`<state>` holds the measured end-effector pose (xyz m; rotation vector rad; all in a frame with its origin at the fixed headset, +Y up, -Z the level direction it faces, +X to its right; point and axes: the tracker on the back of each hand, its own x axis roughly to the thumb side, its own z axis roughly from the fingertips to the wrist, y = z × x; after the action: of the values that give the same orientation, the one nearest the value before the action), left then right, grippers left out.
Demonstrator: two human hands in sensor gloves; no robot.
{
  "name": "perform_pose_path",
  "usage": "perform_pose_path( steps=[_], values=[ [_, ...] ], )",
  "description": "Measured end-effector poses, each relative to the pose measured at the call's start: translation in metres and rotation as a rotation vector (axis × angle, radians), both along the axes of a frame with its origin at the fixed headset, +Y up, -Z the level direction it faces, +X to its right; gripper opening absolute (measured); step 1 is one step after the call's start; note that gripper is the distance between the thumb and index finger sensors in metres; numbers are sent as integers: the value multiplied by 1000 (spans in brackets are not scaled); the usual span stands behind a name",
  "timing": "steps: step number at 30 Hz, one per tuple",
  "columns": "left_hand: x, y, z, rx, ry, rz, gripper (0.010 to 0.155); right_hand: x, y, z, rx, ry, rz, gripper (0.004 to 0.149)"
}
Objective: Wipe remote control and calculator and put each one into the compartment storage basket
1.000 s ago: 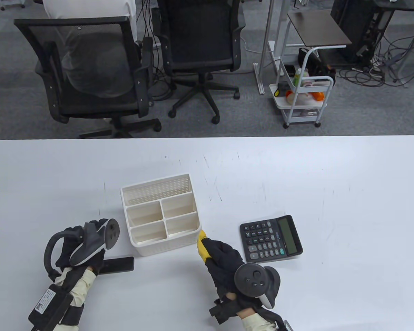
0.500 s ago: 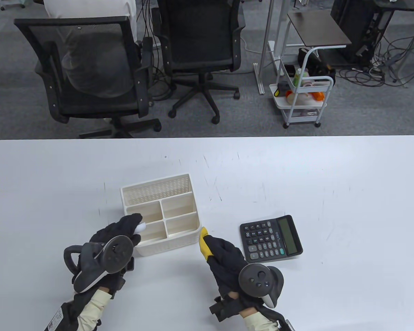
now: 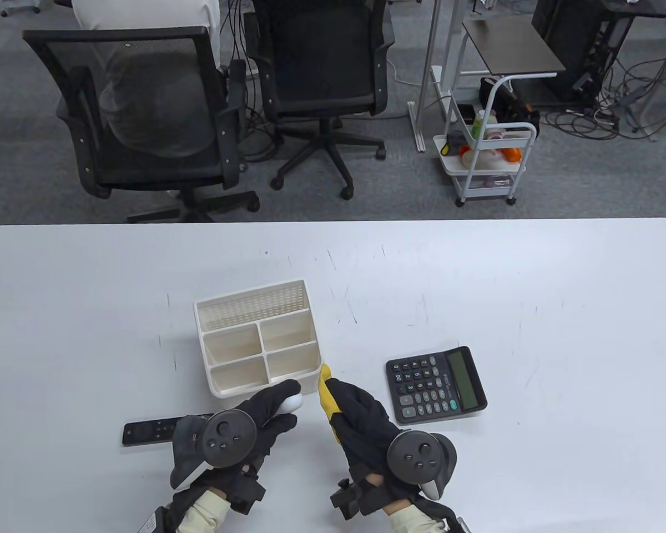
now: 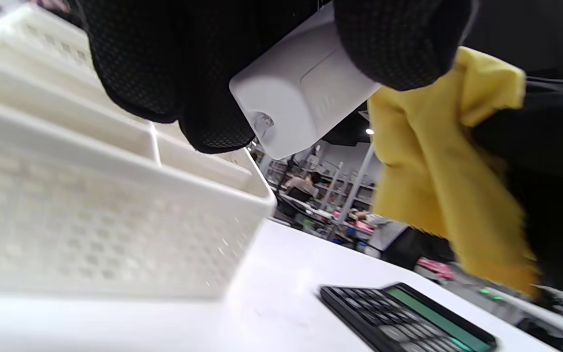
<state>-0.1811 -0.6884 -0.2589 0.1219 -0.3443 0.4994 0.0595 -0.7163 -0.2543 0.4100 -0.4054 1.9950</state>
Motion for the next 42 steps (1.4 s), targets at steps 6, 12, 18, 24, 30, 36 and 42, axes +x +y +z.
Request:
perform_pose_path(
  steps=[6,12,18,24,30,36,42],
  values=[
    [2,-12,-2,-98,-94,140,55,-3,-2,-2,-24,73,-75,47],
    [2,-12,3,-74,-48,130,57,-13,2,3,14,121,-101,47],
    [2,-14,5,-83,-49,219,57,-20,3,6,30,90,-107,49],
    [0,-10,10,-36,-27,278,62,-22,1,10,25,106,-67,49],
    [8,-13,12,-34,-64,190,64,-23,8,15,87,82,-96,48],
    [12,-9,14,48,-49,151,65,-22,2,10,32,92,-105,49],
    [4,-10,15,71,1,168,66,-25,6,14,52,95,-75,50]
  ],
)
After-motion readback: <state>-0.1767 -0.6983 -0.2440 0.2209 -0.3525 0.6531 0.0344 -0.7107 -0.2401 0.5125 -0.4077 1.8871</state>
